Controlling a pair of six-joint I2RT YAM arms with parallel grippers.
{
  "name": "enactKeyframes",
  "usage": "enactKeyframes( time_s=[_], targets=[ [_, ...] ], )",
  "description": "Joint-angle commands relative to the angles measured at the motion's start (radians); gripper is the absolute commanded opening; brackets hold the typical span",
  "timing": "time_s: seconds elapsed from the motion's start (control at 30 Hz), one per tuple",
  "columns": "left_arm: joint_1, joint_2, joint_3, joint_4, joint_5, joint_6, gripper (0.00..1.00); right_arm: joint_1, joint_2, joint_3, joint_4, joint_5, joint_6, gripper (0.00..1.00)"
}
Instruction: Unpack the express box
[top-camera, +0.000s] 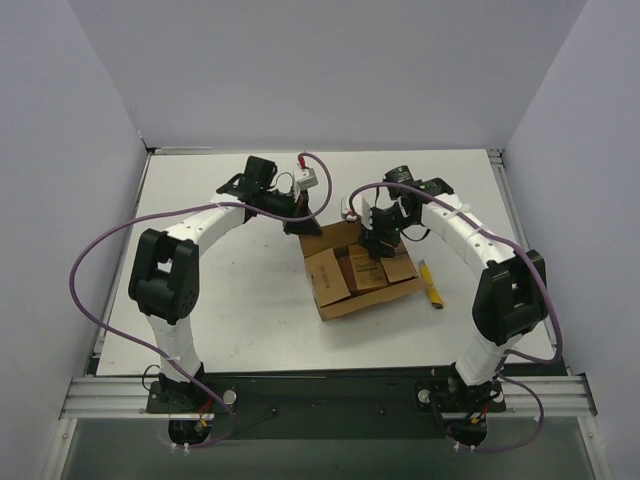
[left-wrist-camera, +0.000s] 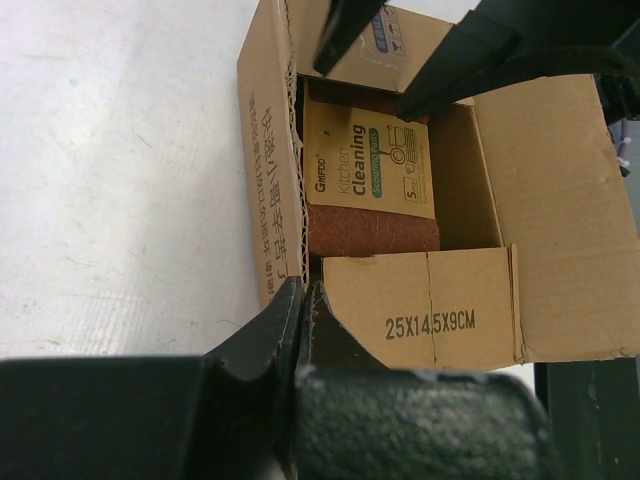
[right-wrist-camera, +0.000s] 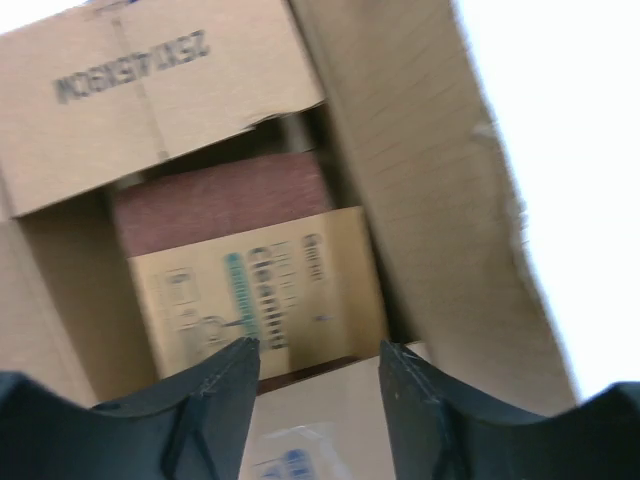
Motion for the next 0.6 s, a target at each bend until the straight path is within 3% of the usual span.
enactKeyframes(
  time_s=[0.0,0.57],
  targets=[
    [-0.003,-0.005,-0.013,-0.089,0.029,0.023,0.0,0.012,-0.013,-0.03,0.079,-0.069,-0.107,0.54],
    [-0.013,0.044,0.021,-0.084,0.036,0.009,0.0,0.026,0.047,-0.05,0.044,-0.06,-0.254,0.51]
  ],
)
